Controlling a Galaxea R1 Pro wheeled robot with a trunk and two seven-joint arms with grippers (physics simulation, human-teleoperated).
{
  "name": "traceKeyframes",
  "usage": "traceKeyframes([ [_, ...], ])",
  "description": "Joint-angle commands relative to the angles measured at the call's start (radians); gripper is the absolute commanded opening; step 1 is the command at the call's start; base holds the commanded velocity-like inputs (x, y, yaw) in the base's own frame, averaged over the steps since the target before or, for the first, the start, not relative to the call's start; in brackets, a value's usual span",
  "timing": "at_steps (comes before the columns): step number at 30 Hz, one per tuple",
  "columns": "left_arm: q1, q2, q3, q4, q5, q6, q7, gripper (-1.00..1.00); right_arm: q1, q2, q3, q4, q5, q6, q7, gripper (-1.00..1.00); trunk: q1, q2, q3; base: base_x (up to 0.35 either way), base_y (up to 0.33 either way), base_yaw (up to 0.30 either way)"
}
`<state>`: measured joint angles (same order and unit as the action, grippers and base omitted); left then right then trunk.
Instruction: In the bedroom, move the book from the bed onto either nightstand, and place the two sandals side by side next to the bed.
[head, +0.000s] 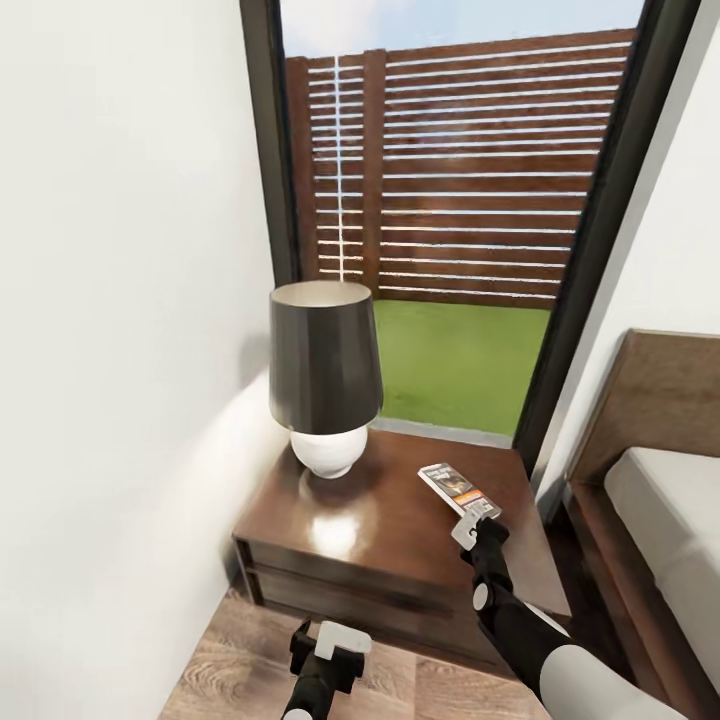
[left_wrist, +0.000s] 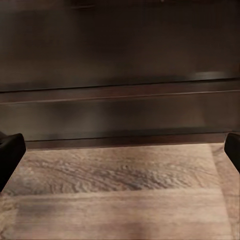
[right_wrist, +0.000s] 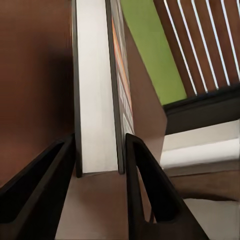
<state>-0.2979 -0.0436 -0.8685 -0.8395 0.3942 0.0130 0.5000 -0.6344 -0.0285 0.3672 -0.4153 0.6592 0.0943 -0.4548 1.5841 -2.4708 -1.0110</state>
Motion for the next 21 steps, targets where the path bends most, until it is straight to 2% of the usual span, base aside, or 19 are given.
traceKeyframes([
  [1, -0.001, 0.001, -0.005, -0.001, 0.006, 0.001, 0.008, 1.0, -0.001, -0.001, 0.006, 0.0, 0.01, 0.01, -0.005, -1.0, 0.0, 0.0, -0.001, 0.158, 0.0, 0.0],
  [7, -0.001, 0.001, -0.005, -0.001, 0.005, 0.001, 0.008, 1.0, -0.001, -0.001, 0.006, 0.0, 0.01, 0.01, -0.005, -1.0, 0.0, 0.0, -0.001, 0.07, 0.0, 0.0],
  [11, -0.001, 0.001, -0.004, -0.001, 0.006, 0.001, 0.008, 1.0, -0.001, -0.001, 0.006, 0.0, 0.01, 0.01, -0.005, -1.0, 0.015, -0.028, -0.013, 0.006, 0.0, 0.0],
  [21, -0.001, 0.001, -0.006, -0.001, 0.005, 0.001, 0.008, 1.0, -0.001, -0.001, 0.006, 0.0, 0.01, 0.01, -0.005, -1.0, 0.02, -0.031, -0.052, 0.0, 0.0, 0.0],
])
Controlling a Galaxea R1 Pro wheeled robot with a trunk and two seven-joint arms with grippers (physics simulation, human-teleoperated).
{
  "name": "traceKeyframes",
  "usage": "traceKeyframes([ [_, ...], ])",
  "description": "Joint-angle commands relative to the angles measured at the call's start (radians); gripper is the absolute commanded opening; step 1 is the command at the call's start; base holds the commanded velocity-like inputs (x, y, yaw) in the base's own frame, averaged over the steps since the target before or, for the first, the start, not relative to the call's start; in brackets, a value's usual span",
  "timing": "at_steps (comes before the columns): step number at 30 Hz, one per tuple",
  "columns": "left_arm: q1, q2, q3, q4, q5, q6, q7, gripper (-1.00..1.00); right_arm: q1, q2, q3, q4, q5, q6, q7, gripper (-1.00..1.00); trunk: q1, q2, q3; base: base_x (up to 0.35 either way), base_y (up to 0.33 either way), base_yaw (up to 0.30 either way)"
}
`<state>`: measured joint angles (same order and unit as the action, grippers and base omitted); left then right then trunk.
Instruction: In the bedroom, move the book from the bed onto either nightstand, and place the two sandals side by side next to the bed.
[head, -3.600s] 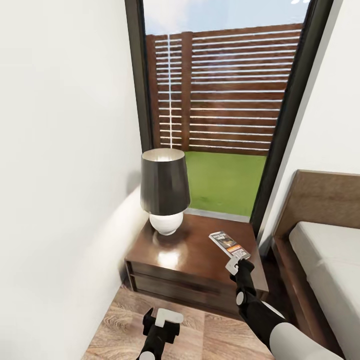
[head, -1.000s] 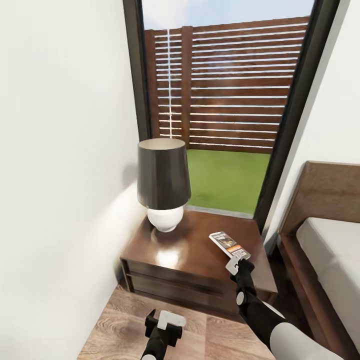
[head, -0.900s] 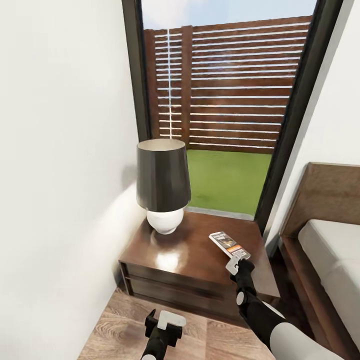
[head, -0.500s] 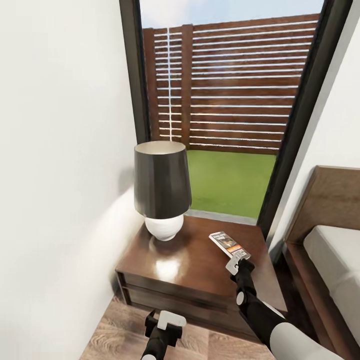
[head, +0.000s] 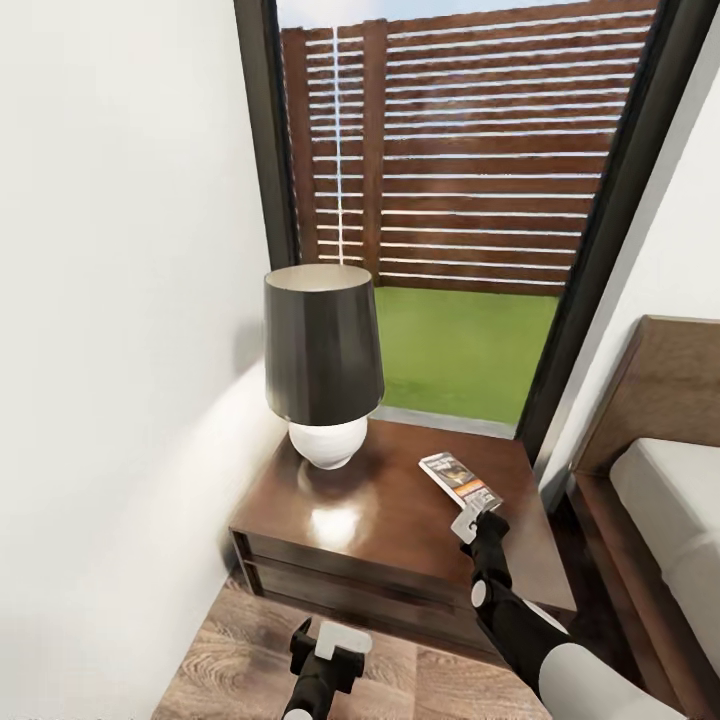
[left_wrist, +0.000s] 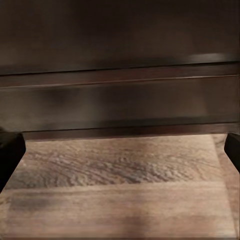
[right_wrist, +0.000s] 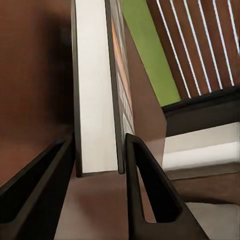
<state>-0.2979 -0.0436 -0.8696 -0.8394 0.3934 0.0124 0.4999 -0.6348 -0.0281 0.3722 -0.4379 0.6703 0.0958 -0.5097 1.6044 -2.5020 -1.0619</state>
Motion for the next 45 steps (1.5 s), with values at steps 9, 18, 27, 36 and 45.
traceKeyframes([
  [9, -0.001, 0.001, -0.003, -0.001, 0.004, 0.001, 0.008, 1.0, 0.0, -0.001, 0.001, 0.022, -0.001, 0.009, 0.05, -1.0, 0.002, -0.001, -0.017, 0.0, 0.0, 0.0],
  [18, -0.001, 0.001, -0.004, -0.001, 0.004, 0.001, 0.008, 1.0, 0.0, -0.001, 0.001, 0.022, 0.0, 0.009, 0.05, -1.0, 0.0, 0.0, -0.005, 0.0, 0.0, 0.0],
  [27, -0.001, 0.001, -0.005, -0.001, 0.004, 0.001, 0.008, 1.0, 0.0, -0.001, 0.001, 0.022, 0.0, 0.009, 0.05, -1.0, -0.001, 0.0, 0.01, 0.0, 0.0, 0.0],
  [36, -0.001, 0.001, -0.005, -0.002, 0.004, 0.001, 0.008, 1.0, 0.0, -0.002, 0.001, 0.022, 0.0, 0.009, 0.05, -1.0, -0.001, 0.0, 0.01, 0.0, 0.0, 0.0],
  [45, -0.001, 0.001, -0.005, -0.001, 0.004, 0.0, 0.008, 1.0, 0.0, -0.003, 0.002, 0.022, 0.0, 0.008, 0.05, 1.0, -0.001, 0.0, 0.01, 0.0, 0.0, 0.0],
])
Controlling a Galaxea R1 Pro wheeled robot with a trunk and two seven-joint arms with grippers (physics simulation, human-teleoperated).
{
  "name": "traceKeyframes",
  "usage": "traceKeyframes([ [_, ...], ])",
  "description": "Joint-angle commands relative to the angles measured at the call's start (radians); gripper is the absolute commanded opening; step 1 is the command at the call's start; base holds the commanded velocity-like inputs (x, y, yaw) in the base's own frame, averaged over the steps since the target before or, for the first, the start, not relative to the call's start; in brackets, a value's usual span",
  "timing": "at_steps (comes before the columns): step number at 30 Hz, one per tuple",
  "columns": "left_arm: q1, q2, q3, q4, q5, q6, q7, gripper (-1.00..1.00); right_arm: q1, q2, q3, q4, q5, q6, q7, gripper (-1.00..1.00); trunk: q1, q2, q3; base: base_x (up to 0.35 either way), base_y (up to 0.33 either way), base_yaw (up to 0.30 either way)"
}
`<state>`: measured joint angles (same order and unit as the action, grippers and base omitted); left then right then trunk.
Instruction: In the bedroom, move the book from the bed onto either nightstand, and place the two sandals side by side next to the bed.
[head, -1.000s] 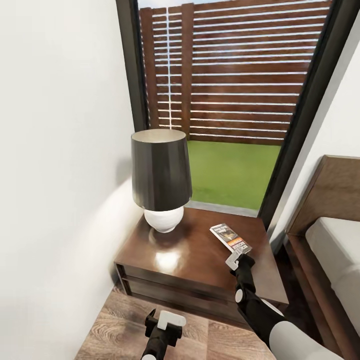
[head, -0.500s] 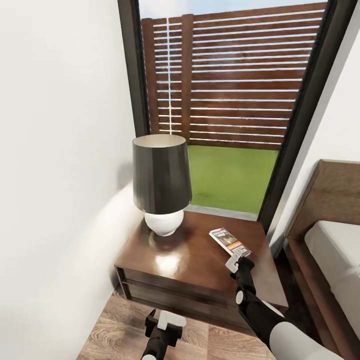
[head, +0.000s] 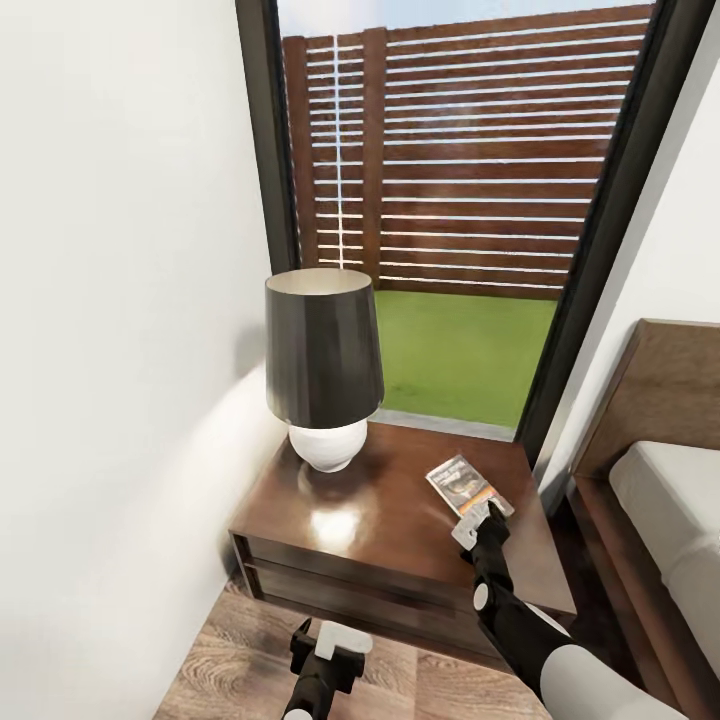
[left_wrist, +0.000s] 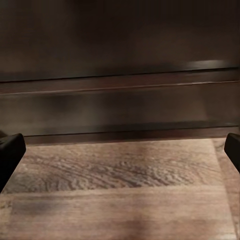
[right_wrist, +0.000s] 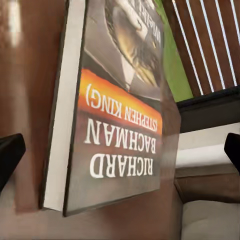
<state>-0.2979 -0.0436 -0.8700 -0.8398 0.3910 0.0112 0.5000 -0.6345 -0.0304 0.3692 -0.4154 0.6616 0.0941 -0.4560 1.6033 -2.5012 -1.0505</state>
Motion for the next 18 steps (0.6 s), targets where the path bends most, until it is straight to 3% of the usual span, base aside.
traceKeyframes([
  [1, -0.001, 0.001, -0.005, -0.001, 0.006, 0.001, 0.008, 1.0, -0.001, -0.001, 0.005, 0.0, 0.009, 0.01, -0.004, 1.0, -0.001, 0.0, 0.003, 0.0, 0.0, 0.0],
  [7, -0.001, 0.001, -0.006, -0.001, 0.006, 0.001, 0.008, 1.0, -0.001, 0.0, 0.014, 0.0, 0.008, 0.01, -0.004, 1.0, -0.004, 0.002, 0.026, 0.0, 0.0, 0.0],
  [18, -0.001, 0.001, -0.006, -0.001, 0.006, 0.002, 0.008, 1.0, -0.001, 0.0, 0.017, 0.0, 0.007, 0.01, -0.004, 1.0, -0.046, 0.079, 0.061, 0.0, 0.0, 0.0],
])
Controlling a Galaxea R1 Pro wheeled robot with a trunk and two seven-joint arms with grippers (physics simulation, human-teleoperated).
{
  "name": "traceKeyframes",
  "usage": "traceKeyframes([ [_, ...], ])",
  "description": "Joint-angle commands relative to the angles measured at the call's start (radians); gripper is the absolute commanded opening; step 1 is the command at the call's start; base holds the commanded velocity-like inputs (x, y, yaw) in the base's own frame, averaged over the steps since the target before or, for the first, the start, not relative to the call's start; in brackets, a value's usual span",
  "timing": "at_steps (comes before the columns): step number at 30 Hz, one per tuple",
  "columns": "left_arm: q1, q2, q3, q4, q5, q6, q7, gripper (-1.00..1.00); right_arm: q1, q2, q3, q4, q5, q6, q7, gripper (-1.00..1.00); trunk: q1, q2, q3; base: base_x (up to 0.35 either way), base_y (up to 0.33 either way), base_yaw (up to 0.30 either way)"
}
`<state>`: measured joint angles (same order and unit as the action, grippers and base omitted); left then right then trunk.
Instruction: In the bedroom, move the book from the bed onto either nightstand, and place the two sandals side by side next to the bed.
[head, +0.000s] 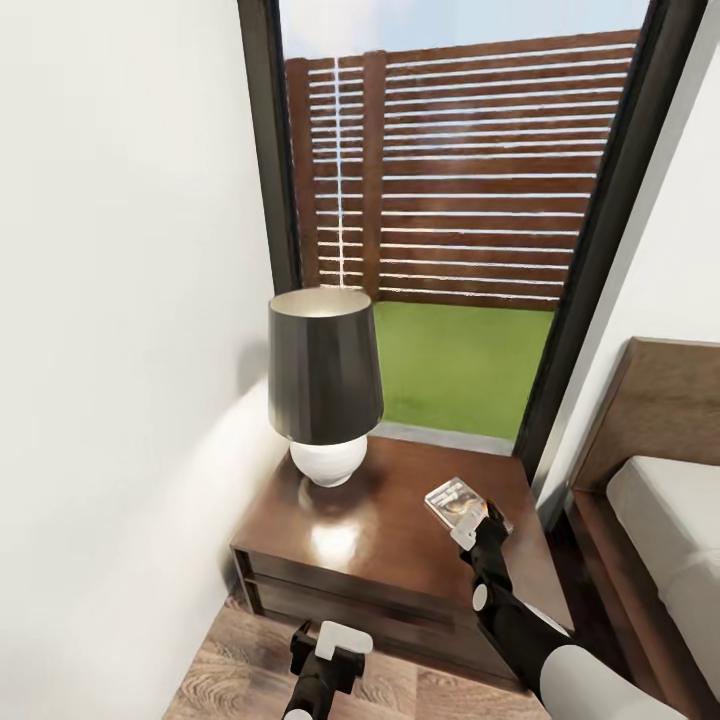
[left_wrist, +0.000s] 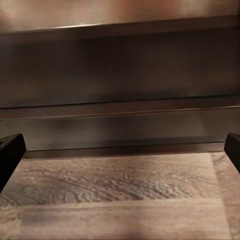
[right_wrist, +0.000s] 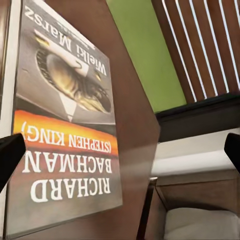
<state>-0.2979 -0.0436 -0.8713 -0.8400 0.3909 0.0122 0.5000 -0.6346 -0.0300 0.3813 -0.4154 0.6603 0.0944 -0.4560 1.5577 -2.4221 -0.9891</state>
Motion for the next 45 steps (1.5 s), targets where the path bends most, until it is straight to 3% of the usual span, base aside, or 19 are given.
traceKeyframes([
  [1, -0.001, 0.001, -0.005, -0.001, 0.006, 0.001, 0.008, 1.0, -0.001, -0.001, 0.005, 0.0, 0.009, 0.01, -0.004, 1.0, -0.004, 0.007, 0.002, 0.0, 0.0, 0.0],
  [22, -0.001, 0.001, -0.005, -0.005, 0.011, 0.002, 0.018, 1.0, -0.001, -0.001, 0.005, 0.0, 0.009, 0.01, -0.004, 1.0, -0.085, 0.154, 0.068, 0.0, 0.0, 0.0],
  [34, -0.001, 0.0, 0.0, -0.003, 0.033, 0.009, 0.015, 1.0, -0.001, -0.002, 0.005, 0.0, 0.009, 0.01, -0.004, 1.0, -0.131, 0.238, 0.106, -0.002, 0.0, 0.0],
  [45, -0.001, 0.001, 0.002, -0.002, 0.052, 0.009, 0.011, 1.0, -0.001, -0.002, 0.005, 0.0, 0.009, 0.01, -0.004, 1.0, -0.173, 0.315, 0.14, -0.204, 0.0, 0.0],
])
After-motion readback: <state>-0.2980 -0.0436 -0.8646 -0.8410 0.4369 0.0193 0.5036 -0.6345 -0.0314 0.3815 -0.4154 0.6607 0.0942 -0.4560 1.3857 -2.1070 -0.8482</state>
